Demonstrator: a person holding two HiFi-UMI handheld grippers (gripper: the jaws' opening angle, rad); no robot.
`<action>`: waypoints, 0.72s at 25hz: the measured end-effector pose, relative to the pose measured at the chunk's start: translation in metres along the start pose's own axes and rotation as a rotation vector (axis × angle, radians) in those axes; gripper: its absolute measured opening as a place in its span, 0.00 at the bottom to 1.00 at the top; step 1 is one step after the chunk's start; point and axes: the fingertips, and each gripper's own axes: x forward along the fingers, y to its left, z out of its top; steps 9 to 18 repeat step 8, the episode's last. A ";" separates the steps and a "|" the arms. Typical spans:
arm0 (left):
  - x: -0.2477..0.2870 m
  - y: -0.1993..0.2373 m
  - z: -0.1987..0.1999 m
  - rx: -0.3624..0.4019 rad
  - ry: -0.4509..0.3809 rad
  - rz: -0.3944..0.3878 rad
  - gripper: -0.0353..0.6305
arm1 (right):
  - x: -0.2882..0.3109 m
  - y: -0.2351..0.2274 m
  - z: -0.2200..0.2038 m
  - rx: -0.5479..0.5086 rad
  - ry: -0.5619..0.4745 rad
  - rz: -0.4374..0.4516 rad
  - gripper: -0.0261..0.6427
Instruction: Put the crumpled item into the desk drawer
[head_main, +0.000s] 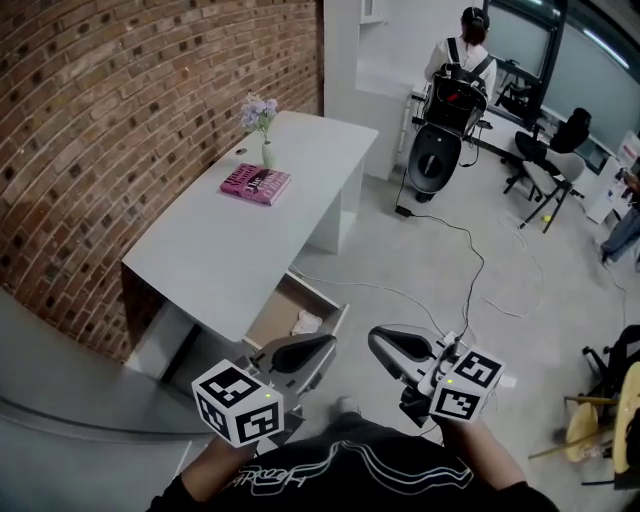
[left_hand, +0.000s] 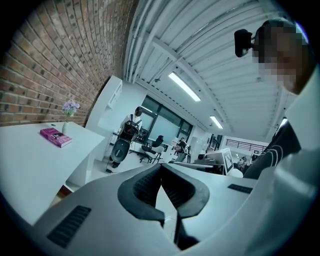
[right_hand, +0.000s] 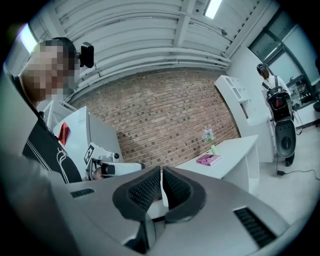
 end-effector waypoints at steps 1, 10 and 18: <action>-0.001 0.001 -0.002 0.000 0.003 0.004 0.09 | 0.001 0.000 -0.001 0.018 -0.006 0.005 0.11; -0.006 0.010 -0.008 -0.015 0.017 0.027 0.09 | 0.005 -0.004 -0.005 0.074 -0.012 -0.003 0.11; -0.006 0.010 -0.008 -0.015 0.017 0.027 0.09 | 0.005 -0.004 -0.005 0.074 -0.012 -0.003 0.11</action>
